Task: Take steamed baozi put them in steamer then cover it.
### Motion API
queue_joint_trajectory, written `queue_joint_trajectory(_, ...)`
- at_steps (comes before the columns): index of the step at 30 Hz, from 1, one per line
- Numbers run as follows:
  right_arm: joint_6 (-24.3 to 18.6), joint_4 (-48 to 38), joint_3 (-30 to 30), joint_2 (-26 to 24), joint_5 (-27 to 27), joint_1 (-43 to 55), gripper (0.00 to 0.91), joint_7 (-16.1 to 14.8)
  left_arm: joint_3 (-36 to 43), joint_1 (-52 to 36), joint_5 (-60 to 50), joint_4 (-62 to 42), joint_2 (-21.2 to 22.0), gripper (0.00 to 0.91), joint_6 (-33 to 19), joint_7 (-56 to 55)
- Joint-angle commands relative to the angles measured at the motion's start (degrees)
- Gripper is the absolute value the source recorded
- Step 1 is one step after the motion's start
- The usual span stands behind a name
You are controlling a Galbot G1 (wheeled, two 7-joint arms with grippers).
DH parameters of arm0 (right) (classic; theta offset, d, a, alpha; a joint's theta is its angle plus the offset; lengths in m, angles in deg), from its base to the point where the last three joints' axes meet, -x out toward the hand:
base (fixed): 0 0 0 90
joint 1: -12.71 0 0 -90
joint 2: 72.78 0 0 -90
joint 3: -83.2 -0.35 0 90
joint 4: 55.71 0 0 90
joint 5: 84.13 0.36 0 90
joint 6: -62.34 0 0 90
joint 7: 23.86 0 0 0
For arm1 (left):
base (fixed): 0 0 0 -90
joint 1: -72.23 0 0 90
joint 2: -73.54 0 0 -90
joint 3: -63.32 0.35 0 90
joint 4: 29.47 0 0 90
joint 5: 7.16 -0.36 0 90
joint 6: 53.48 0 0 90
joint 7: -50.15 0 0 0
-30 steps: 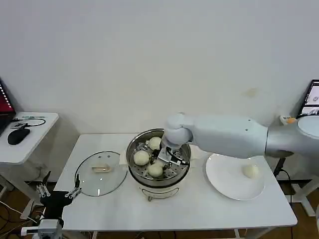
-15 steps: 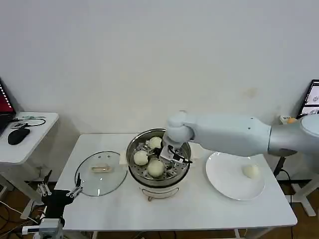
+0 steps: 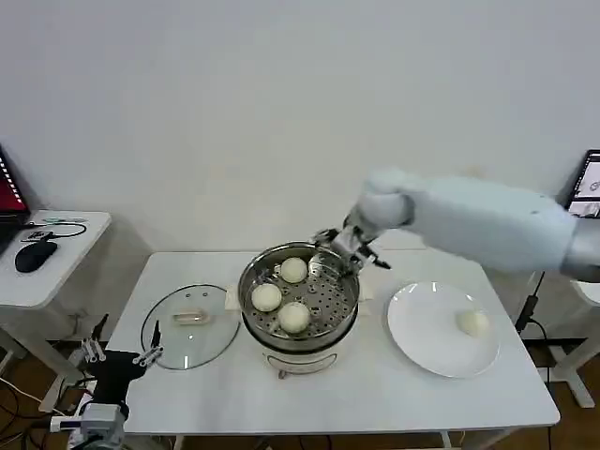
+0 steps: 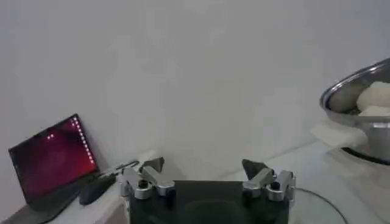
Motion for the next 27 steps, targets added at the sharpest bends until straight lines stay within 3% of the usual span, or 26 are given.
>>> queue_joint_trajectory(1,8.7,2.6,2.2,-19.4,2.5,2.8,0.907,-0.7,0.9,-0.6,0.2,-0.1,-1.3,0.907,0.0,0.1)
queue_joint_trajectory(5,7.1,4.5,0.1,-26.6,-2.6,-2.8,0.907,-1.5,1.8,-1.2,0.1,-0.3,-1.5,0.907,-0.1,0.2)
queue_joint_trajectory(9,4.7,4.9,-4.8,-30.2,-7.8,-10.0,0.907,-2.3,2.1,-1.0,-0.2,-0.7,-1.1,0.907,-0.3,0.2)
queue_joint_trajectory(12,1.9,2.9,-14.7,-32.6,-11.5,-21.7,0.907,-2.6,2.2,-0.7,-0.5,-0.7,-1.2,0.907,-0.4,0.1)
queue_joint_trajectory(18,0.2,-4.7,-27.2,-29.4,-14.9,-35.3,0.907,-1.8,1.2,0.1,-0.6,-0.7,-1.3,0.907,-0.5,0.1)
queue_joint_trajectory(27,1.1,-9.8,-31.4,-24.3,-16.9,-41.9,0.907,-1.7,1.2,0.8,-1.4,-1.0,-0.7,0.907,-0.7,0.0)
